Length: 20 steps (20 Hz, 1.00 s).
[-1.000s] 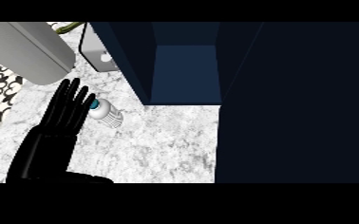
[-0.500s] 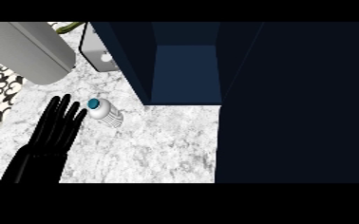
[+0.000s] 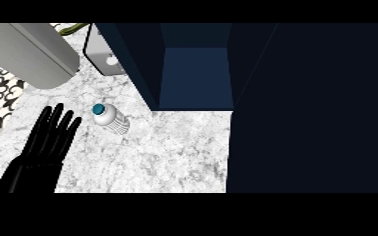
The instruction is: Pick up the bottled water, place it into the cabinet and close the cabinet
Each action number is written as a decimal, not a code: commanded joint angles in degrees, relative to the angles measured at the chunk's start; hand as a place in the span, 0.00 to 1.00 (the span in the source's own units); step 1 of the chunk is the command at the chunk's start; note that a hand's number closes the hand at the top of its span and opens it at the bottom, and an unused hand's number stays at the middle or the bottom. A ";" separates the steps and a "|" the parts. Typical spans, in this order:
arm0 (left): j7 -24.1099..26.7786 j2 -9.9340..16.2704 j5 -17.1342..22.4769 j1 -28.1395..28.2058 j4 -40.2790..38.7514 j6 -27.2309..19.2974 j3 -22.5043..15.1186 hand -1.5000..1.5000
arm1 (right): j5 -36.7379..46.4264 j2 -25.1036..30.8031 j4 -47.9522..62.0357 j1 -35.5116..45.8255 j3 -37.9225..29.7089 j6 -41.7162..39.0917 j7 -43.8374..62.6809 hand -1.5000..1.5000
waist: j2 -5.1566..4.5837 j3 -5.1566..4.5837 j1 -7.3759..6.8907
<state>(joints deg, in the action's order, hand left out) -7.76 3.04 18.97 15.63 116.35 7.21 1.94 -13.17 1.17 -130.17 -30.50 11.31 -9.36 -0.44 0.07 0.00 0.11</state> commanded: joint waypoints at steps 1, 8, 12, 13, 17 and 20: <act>0.75 0.17 0.51 -1.55 -3.00 -0.21 2.82 0.00 | -0.66 0.53 -0.44 -0.75 -0.63 -0.77 -1.23 0.00 | 0.00 0.00 0.08; 7.90 1.48 -2.34 -6.81 -14.80 1.92 6.30 0.00 | 1.51 -0.67 0.21 -2.89 2.90 -0.69 -3.67 0.00 | -0.04 -0.02 0.23; 7.10 4.69 -0.29 -8.11 -16.98 4.62 9.14 0.00 | 0.32 1.61 0.61 -7.88 1.39 -4.14 -7.35 0.00 | 0.02 0.00 0.31; 10.38 4.04 -3.16 -9.55 -21.00 4.09 8.73 0.00 | 1.19 0.70 1.71 -3.03 0.65 -2.00 -5.70 0.00 | -0.05 -0.01 0.20; 14.89 6.40 -3.78 -14.24 -32.21 6.26 11.54 0.00 | 2.10 1.36 0.64 -5.94 2.91 -2.75 -6.53 0.00 | -0.05 -0.03 0.53; 17.42 6.93 -3.84 -15.52 -37.32 7.59 12.45 0.00 | 2.21 1.57 0.49 -10.58 3.50 -4.36 -11.14 0.00 | -0.01 -0.02 0.65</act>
<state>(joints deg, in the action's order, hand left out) 6.24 9.31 16.24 3.35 86.82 14.00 13.17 -11.83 2.45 -129.31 -36.83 13.58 -12.31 -7.72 0.04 -0.02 0.52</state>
